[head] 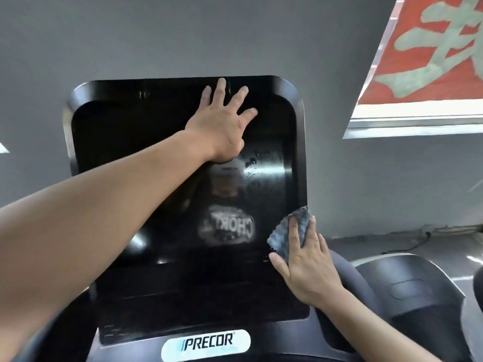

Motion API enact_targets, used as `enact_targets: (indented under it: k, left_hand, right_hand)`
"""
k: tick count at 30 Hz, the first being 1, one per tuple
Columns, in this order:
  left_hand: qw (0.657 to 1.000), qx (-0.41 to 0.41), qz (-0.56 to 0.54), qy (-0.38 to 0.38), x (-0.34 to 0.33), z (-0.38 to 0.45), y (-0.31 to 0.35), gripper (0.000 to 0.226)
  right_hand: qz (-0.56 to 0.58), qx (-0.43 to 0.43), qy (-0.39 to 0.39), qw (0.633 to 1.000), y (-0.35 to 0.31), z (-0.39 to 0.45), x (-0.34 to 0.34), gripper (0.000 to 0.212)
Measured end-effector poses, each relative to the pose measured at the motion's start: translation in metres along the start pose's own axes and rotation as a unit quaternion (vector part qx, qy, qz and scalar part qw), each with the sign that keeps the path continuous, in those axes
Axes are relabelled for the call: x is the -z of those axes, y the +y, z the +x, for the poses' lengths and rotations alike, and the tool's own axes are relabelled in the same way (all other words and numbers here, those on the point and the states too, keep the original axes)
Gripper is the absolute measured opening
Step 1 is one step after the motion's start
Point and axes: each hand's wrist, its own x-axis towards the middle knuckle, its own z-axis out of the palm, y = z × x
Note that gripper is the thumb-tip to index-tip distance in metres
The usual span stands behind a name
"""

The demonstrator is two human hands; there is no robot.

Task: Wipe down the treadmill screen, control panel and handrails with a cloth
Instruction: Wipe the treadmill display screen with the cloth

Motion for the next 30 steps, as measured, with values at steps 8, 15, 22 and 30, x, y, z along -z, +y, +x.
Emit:
enact_targets:
  k: [8, 15, 22, 30]
  left_hand:
    - [1.0, 0.01, 0.007, -0.002, 0.0, -0.003, 0.008, 0.075]
    - [0.988, -0.141, -0.032, 0.059, -0.049, -0.076, 0.093, 0.072]
    - [0.935, -0.278, -0.212, 0.053, -0.147, -0.14, 0.181, 0.073]
    - [0.934, -0.259, -0.205, 0.137, -0.162, -0.128, 0.182, 0.064]
  right_hand:
    - [0.037, 0.024, 0.098, 0.994, -0.021, 0.082, 0.065, 0.094]
    - [0.039, -0.029, 0.022, 0.999, -0.008, -0.008, -0.02, 0.1]
    - [0.118, 0.084, 0.005, 0.989, 0.025, -0.01, 0.005, 0.085]
    - [0.238, 0.011, 0.068, 0.969, 0.041, -0.008, 0.022, 0.07]
